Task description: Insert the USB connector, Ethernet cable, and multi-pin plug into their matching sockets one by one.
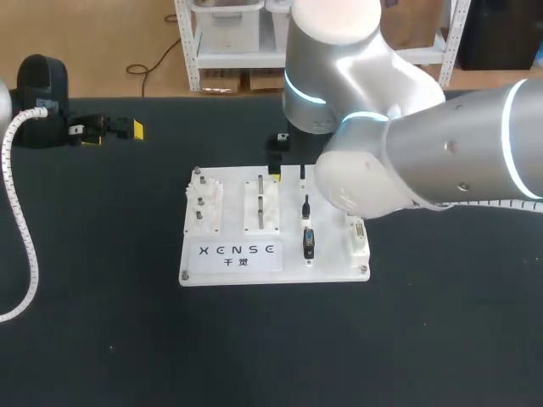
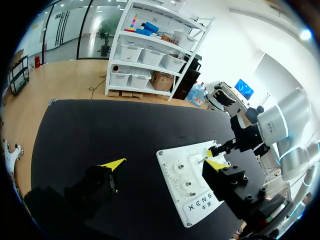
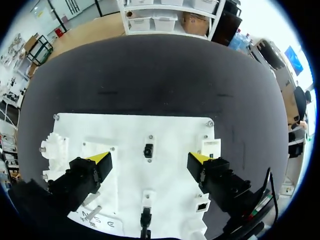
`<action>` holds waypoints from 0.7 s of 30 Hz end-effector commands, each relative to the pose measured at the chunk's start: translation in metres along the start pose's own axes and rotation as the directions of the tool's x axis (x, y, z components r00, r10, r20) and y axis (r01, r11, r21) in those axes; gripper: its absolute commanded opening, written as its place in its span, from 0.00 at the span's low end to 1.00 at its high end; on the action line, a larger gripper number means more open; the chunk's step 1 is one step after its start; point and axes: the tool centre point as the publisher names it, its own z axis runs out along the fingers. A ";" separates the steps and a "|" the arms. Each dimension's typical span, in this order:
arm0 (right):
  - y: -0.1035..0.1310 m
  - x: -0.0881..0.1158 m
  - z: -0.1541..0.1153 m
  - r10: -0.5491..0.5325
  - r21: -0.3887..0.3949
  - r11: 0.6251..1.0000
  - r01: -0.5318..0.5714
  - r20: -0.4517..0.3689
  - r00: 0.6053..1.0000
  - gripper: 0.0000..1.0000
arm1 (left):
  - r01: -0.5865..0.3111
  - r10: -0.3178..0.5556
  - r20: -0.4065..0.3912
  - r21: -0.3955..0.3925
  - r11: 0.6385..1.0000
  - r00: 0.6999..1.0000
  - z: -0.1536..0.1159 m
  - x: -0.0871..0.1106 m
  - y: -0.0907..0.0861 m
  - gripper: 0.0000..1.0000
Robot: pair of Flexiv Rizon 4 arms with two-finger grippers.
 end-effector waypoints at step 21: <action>0.010 -0.019 0.008 0.034 0.014 0.999 -0.032 -0.127 0.991 1.00 | 0.000 0.000 0.000 0.000 1.000 1.000 0.000 0.000 0.000 1.00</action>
